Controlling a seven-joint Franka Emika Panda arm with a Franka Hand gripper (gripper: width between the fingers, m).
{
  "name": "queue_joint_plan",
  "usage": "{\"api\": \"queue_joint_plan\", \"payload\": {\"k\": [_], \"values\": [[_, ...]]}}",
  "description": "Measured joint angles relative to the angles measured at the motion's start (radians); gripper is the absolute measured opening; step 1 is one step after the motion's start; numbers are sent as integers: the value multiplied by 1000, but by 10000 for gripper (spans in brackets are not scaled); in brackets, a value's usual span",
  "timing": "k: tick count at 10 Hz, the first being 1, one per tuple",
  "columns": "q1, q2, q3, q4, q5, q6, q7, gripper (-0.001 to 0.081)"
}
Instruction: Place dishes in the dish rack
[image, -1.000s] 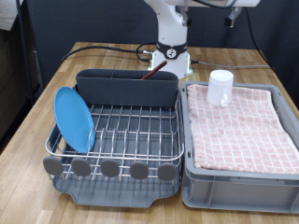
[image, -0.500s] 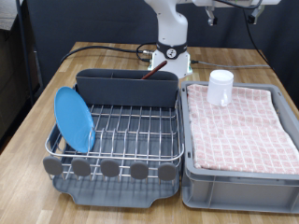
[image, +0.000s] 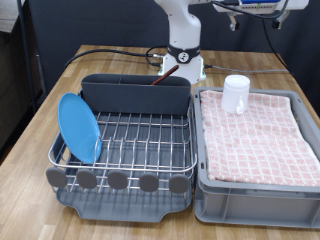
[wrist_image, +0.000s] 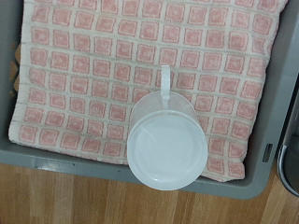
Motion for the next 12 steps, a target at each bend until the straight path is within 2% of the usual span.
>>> {"api": "queue_joint_plan", "payload": {"k": [5,7,9,12], "values": [[0,116,-11,3,28,0,-18,802],[0,158,-11,9,53,42,-87,802],[0,162,-13,17,58,9,-76,802],[-1,240,-26,94,98,-53,-82,802]]}}
